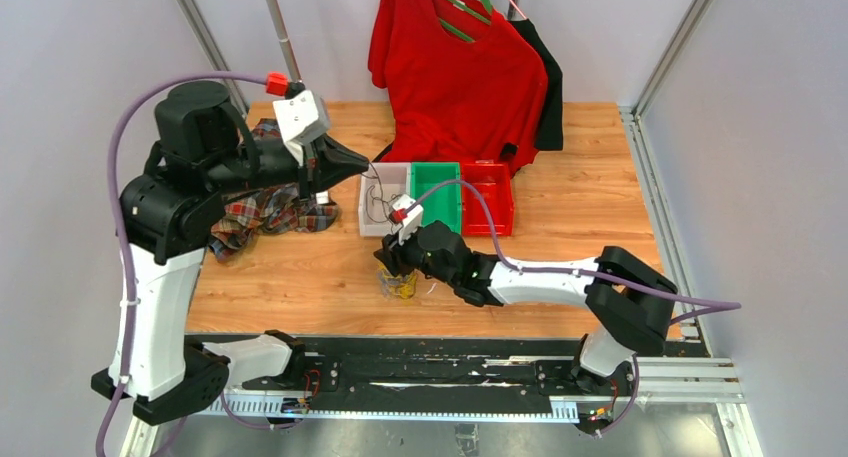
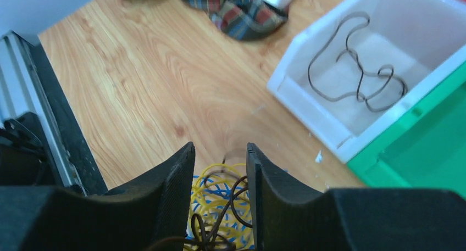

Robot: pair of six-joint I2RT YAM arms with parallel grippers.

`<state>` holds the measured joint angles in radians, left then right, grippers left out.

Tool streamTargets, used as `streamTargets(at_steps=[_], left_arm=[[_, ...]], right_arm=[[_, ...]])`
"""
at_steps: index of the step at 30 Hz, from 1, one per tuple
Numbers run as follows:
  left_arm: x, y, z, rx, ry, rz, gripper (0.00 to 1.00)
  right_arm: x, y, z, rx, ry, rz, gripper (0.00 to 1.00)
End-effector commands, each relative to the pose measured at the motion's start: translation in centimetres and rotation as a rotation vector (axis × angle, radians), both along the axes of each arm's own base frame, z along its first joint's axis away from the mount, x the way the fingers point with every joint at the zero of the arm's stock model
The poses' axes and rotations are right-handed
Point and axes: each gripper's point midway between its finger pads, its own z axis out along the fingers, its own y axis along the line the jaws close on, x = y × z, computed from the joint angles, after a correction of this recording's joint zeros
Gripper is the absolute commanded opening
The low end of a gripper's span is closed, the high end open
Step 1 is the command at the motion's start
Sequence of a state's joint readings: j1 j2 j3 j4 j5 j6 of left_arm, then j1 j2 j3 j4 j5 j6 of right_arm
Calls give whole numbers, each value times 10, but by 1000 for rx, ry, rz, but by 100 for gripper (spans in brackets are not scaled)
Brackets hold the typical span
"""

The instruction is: Untangle the cables

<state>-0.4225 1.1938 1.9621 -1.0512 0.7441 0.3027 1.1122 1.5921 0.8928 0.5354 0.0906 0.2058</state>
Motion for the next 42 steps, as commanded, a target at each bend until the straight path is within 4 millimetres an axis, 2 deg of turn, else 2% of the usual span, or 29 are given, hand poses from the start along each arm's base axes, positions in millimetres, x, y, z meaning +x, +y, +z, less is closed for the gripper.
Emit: streamTargets(at_steps=[1,5,7,12,18,23,25,28,32,34,38,40,42], left_arm=[[-8,5,33,-45,-88,23,0],[-2,11,57,-61,-163,73,0],[3,18,76,-73,-224,124,0],[19,35,122,-107,-370,257,0],[31,67,174,-215,-561,471,0],[37,93,202,-315,-652,630,0],[38,111,219,-371,-700,724,0],[29,141,256,-483,-814,867,1],[9,154,290,-550,-926,889,1],[5,152,295,-549,-935,871,0],[15,142,278,-497,-906,841,0],[19,143,273,-482,-913,854,0],[20,150,278,-493,-949,897,1]], right_arm=[[-2,-12,-34,-12,51,-47,39],[-5,-30,-64,-55,74,-87,39],[-7,-43,-79,-84,89,-112,39],[-12,-66,-98,-99,111,-156,44],[-20,-83,-110,-104,139,-178,47],[-23,-90,-111,-104,144,-187,49],[-23,-92,-110,-105,145,-189,50],[-25,-95,-111,-114,150,-191,52],[-27,-98,-116,-122,162,-193,54],[-28,-99,-117,-123,167,-193,54],[-28,-100,-117,-127,172,-198,53],[-29,-101,-116,-131,173,-198,51],[-29,-103,-117,-139,174,-202,49]])
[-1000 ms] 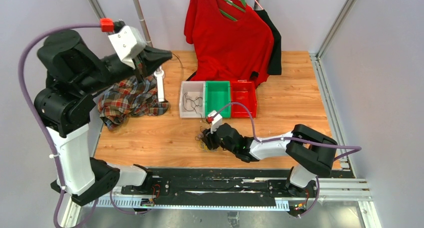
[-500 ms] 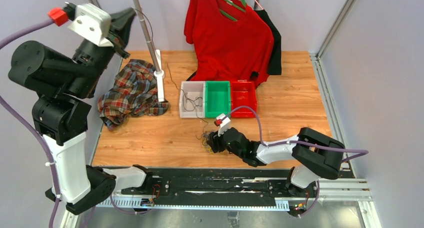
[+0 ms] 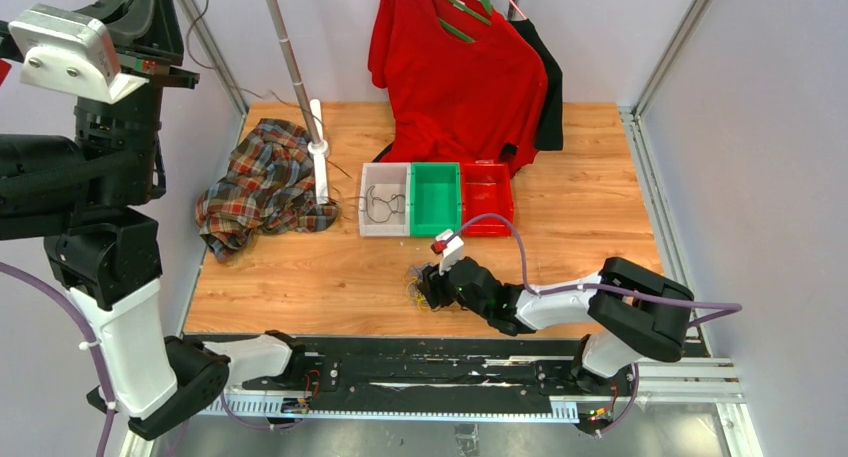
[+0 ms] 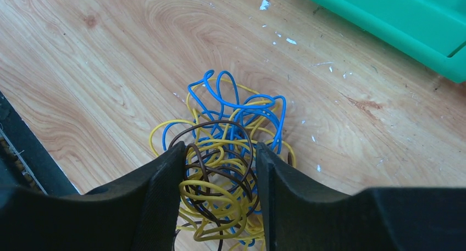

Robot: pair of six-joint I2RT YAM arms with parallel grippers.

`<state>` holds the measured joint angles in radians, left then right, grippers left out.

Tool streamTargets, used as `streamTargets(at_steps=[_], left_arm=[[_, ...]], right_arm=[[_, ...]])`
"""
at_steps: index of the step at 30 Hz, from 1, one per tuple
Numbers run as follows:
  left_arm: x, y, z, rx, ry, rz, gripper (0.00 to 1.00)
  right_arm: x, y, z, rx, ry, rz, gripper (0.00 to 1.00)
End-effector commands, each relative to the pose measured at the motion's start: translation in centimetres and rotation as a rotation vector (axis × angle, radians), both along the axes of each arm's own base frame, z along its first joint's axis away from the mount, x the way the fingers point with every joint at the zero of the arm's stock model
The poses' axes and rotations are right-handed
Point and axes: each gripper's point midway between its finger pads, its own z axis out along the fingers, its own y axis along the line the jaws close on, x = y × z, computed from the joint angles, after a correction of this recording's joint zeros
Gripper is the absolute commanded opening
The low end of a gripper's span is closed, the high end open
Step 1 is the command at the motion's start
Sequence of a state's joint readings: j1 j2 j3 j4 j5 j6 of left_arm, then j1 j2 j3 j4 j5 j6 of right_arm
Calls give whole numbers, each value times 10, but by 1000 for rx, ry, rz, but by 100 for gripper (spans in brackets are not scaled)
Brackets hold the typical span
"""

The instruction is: Untangle the cables

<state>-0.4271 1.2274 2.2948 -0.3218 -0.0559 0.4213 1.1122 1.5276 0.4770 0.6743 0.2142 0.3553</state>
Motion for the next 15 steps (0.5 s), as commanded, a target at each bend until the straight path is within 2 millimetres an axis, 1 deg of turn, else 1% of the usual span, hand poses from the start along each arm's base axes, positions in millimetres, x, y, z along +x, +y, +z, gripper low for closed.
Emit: streamTargets(at_steps=[1,4,5,6,7,9,11,15], left_arm=[[3,13,15,-34,-83,96,1],[-14,33,45,-87,-206,179,1],[-15,33,50,-84,-218,188,1],[-18,30,55,-63,-229,177,1],[-16,24,54,-37,-217,156,1],[-6,9,41,20,-165,105,0],[4,-3,21,66,-107,63,1],[24,-20,-18,131,-6,20,1]], right_arm=[[0,-11,-1,-20,6,-34,48],[0,-16,-3,-32,6,-48,46],[0,-17,-3,-31,6,-51,45],[0,-18,-3,-32,6,-54,45],[0,-19,-3,-29,6,-57,45],[0,-20,-1,-20,6,-63,45],[0,-19,3,-11,4,-64,45],[0,-19,16,0,-6,-61,45]])
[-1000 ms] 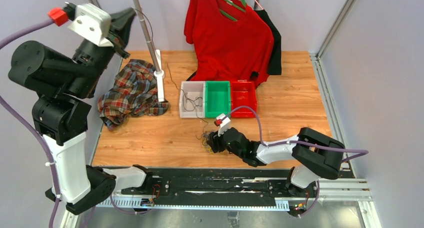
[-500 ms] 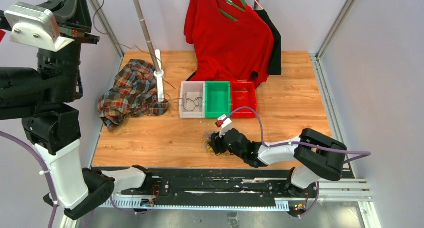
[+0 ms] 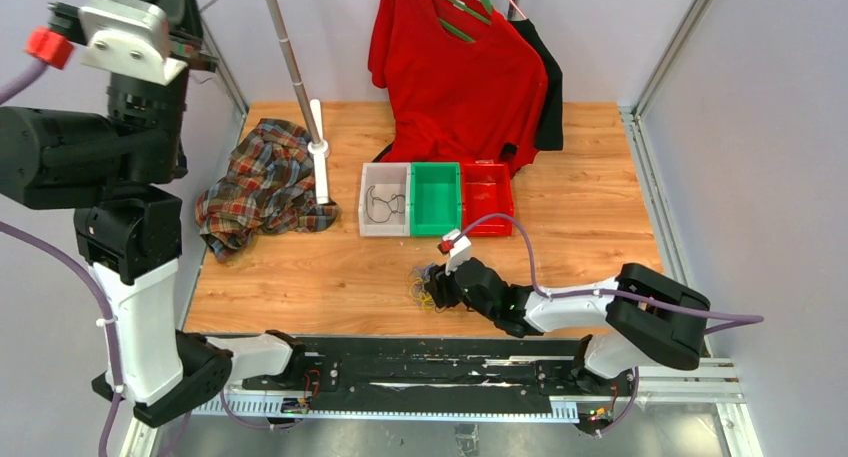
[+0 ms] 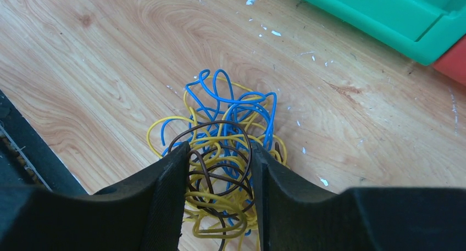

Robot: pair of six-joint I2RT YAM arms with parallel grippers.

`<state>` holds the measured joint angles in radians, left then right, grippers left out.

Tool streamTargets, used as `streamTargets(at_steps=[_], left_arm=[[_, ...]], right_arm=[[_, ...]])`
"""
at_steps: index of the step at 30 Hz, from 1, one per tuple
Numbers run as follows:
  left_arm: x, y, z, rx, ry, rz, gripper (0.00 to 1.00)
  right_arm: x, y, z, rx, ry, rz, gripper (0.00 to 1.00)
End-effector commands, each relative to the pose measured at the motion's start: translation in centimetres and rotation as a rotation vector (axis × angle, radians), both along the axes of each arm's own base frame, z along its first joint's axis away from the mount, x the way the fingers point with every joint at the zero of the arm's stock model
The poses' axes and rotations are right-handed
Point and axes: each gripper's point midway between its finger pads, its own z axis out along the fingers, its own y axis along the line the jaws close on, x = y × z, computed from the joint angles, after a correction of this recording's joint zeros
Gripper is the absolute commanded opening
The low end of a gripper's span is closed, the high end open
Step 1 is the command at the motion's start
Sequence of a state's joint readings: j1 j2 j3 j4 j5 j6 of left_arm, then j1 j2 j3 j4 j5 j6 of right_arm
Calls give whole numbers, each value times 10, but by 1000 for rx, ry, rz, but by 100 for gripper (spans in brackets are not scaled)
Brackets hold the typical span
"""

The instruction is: Untangle the cables

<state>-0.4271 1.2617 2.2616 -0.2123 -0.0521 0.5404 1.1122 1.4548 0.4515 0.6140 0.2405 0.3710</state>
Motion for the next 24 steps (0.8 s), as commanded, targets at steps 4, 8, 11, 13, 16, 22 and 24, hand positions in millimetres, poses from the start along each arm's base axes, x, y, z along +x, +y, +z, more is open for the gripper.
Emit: streamTargets(at_steps=[4,8,11,13,16,22,24], left_arm=[[30,-25,-62,102,164,-53,0],[51,-39,-98,139,240,-71,0],[67,-49,-123,166,299,-88,0],[79,-56,-140,183,336,-93,0],[97,-63,-159,203,383,-89,1],[124,-74,-174,215,427,-84,0],[130,-77,-172,210,432,-88,0]], right_arm=[[4,-8,26,19,-36,-33,45],[5,-10,39,40,-56,-42,45],[5,-12,43,44,-59,-46,45],[4,-14,45,45,-60,-48,45],[5,-17,46,46,-65,-57,45],[4,-24,45,48,-65,-76,44],[4,-24,44,48,-62,-77,44]])
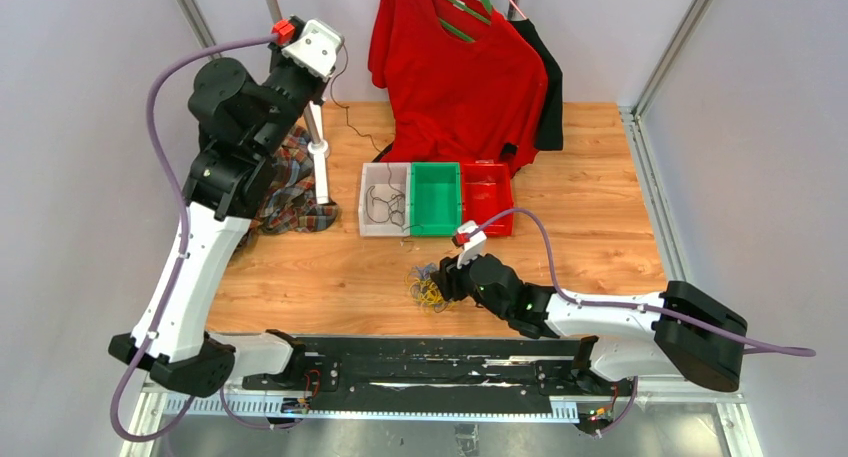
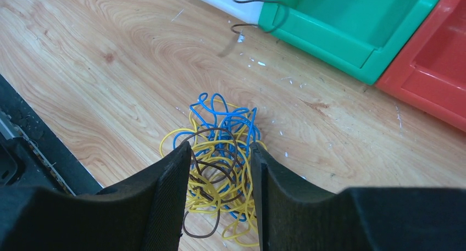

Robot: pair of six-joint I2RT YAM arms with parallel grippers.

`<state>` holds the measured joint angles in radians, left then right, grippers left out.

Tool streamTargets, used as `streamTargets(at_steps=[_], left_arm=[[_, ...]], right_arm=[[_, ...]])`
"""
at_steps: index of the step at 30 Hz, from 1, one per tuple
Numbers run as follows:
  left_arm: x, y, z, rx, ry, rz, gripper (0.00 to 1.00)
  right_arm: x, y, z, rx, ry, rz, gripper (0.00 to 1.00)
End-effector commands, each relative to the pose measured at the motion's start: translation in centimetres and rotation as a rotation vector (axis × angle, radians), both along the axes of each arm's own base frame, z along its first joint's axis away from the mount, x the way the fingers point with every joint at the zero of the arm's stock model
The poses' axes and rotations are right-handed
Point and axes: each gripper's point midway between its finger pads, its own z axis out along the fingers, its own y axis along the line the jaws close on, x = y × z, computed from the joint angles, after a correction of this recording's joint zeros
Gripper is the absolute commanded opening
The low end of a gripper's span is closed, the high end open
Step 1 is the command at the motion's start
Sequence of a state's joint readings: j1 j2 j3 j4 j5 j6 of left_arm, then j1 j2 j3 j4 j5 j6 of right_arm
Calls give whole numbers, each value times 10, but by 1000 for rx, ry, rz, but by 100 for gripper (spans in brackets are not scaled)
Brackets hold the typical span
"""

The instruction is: Untangle the cables

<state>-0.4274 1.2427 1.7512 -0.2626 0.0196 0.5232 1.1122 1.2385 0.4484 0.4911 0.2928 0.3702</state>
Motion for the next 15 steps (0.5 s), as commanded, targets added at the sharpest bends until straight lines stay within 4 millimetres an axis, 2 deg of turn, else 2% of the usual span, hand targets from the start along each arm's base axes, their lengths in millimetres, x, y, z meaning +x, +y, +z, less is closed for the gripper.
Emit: streamTargets(at_steps=[1,10,15], left_arm=[[3,-5,22,-41,-48,-15,0],[9,-7,53,-72,-97,-14,1],[10,-6,58,-64,-118,-2,0]], right_arm=[[1,-9,-6,-20,0,-33,44],[1,-9,-11,-24,12,-35,44],[0,-8,-14,-26,21,-32,43]])
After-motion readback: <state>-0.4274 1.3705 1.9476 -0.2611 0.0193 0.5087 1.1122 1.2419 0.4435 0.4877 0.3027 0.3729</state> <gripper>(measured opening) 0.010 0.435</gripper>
